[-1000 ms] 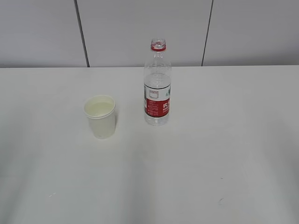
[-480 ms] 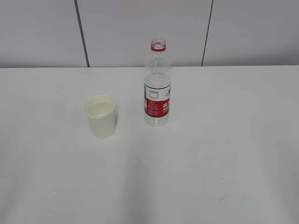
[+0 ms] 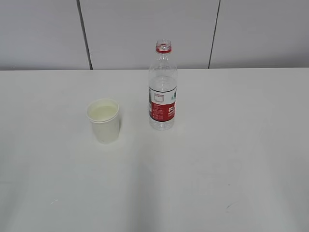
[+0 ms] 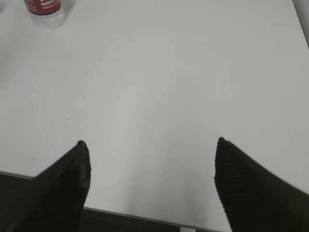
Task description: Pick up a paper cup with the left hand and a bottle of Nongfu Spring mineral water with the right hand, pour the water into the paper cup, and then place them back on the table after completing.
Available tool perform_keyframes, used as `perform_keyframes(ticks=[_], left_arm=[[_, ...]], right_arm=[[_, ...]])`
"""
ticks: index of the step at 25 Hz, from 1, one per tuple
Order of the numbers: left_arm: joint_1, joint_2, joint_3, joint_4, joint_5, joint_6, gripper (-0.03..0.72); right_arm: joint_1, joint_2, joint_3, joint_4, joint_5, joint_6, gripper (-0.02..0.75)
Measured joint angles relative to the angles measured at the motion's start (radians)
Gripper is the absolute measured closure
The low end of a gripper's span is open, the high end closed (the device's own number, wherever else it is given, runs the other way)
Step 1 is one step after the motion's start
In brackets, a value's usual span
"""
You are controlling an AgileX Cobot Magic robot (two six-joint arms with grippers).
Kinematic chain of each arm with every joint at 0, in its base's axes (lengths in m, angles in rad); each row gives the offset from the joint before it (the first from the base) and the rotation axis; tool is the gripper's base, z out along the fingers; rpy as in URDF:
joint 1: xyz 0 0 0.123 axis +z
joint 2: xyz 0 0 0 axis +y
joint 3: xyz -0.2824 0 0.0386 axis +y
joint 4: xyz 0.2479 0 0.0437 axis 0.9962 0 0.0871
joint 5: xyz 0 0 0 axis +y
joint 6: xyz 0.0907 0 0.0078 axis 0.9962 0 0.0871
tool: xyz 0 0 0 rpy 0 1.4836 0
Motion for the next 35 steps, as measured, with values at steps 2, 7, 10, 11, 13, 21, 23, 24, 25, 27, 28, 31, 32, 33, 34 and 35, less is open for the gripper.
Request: perform_keyframes(ticks=[2, 7, 10, 11, 13, 21, 23, 24, 25, 27, 28, 31, 32, 33, 34, 35], left_arm=[[0.000, 0.000, 0.000, 0.000, 0.000, 0.000, 0.188], [0.000, 0.000, 0.000, 0.000, 0.000, 0.000, 0.188], [0.000, 0.000, 0.000, -0.001, 0.000, 0.000, 0.188], [0.000, 0.000, 0.000, -0.002, 0.000, 0.000, 0.188], [0.000, 0.000, 0.000, -0.006, 0.000, 0.000, 0.188], [0.000, 0.000, 0.000, 0.007, 0.000, -0.060, 0.188], [0.000, 0.000, 0.000, 0.008, 0.000, -0.064, 0.188], [0.000, 0.000, 0.000, 0.008, 0.000, -0.067, 0.188], [0.000, 0.000, 0.000, 0.008, 0.000, -0.067, 0.188], [0.000, 0.000, 0.000, 0.008, 0.000, -0.070, 0.188], [0.000, 0.000, 0.000, 0.008, 0.000, -0.070, 0.188], [0.000, 0.000, 0.000, 0.008, 0.000, -0.070, 0.188], [0.000, 0.000, 0.000, 0.008, 0.000, -0.070, 0.188], [0.000, 0.000, 0.001, 0.008, 0.000, -0.070, 0.188], [0.000, 0.000, 0.002, 0.008, 0.000, -0.070, 0.188], [0.000, 0.000, 0.002, 0.008, 0.000, -0.070, 0.188]], right_arm=[[0.034, -0.008, 0.000, 0.002, 0.000, 0.000, 0.145], [0.048, -0.010, 0.000, -0.024, 0.000, 0.040, 0.145], [0.048, -0.010, 0.000, -0.049, 0.000, 0.076, 0.146], [0.048, -0.010, 0.000, -0.059, 0.000, 0.094, 0.146], [0.048, -0.010, 0.001, -0.087, 0.000, 0.147, 0.146], [0.048, -0.010, 0.002, -0.124, 0.000, 0.207, 0.146], [0.048, -0.010, 0.002, -0.124, 0.000, 0.207, 0.146], [0.048, -0.010, 0.002, -0.124, 0.000, 0.207, 0.146], [0.048, -0.010, 0.003, -0.125, 0.000, 0.207, 0.146], [0.048, -0.010, 0.003, -0.125, 0.000, 0.207, 0.146], [0.048, -0.010, 0.003, -0.125, 0.000, 0.207, 0.146], [0.048, -0.010, 0.003, -0.127, 0.000, 0.208, 0.146], [0.048, -0.010, 0.003, -0.127, 0.000, 0.209, 0.146], [0.048, -0.010, 0.003, -0.127, 0.000, 0.209, 0.146], [0.048, -0.010, 0.003, -0.127, 0.000, 0.209, 0.146], [0.048, -0.010, 0.003, -0.127, 0.000, 0.209, 0.146]])
